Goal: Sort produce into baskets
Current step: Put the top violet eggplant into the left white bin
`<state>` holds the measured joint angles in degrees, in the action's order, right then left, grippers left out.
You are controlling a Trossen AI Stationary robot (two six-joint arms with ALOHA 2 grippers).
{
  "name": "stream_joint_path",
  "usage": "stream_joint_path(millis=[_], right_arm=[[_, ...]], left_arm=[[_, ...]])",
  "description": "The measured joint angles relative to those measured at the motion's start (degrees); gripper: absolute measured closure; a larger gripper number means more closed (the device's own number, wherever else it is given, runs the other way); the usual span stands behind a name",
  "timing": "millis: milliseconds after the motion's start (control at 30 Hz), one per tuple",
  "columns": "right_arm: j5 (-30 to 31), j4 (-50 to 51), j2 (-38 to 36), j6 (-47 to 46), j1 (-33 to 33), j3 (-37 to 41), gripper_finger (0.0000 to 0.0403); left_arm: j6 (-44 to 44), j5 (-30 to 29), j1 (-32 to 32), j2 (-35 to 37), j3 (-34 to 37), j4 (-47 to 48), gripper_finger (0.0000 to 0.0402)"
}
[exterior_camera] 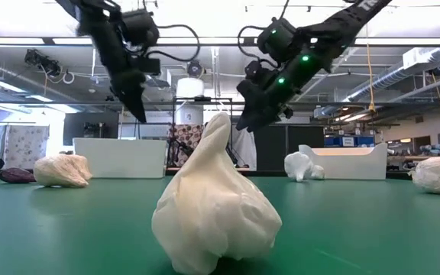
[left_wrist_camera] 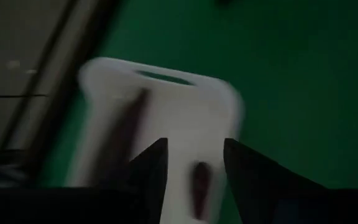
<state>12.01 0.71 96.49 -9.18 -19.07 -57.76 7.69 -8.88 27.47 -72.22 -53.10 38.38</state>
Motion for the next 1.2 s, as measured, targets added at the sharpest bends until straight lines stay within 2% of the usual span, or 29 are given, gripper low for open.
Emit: stream_joint_path(millis=[100,233,467,667,833,933,1067,1200], right_arm=[[-4.89,2.12,2.99,2.98,-2.88,-3.62,0.0173],[-12.48,2.06,8.80,3.08,-5.52,-8.16,0.0173],[-13.29,9.20,16.59,5.60,-6.88,-15.89,0.0173],[-14.78,16.11,21.41,9.00,-8.05,-21.77,0.0176],[-19.14,21.31,26.28,9.42,-9.34,-26.85,0.0192],[-19.34,23.40,27.73,9.45,-9.34,-28.62,0.0205],[-17.48,23.57,27.90,8.99,-9.18,-28.70,0.0239],[-16.54,25.52,26.16,7.52,-8.93,-28.46,0.0297]], left_arm=[[-2.53,2.50,-3.79,2.18,3.26,-1.79,0.0240],[-8.82,0.37,-8.70,2.81,8.06,-3.77,0.0243],[-14.24,-2.17,-13.31,2.48,15.71,-8.13,0.0265],[-13.90,-6.09,-9.71,2.48,17.79,-8.70,0.0276],[-12.15,-6.19,-4.22,2.48,17.77,-9.57,0.0284],[-10.19,-6.04,-1.86,2.48,17.77,-10.15,0.0289],[-9.16,-5.03,-0.32,2.48,17.77,-12.05,0.0293],[-7.71,-4.87,-0.19,2.48,16.78,-15.37,0.0294]])
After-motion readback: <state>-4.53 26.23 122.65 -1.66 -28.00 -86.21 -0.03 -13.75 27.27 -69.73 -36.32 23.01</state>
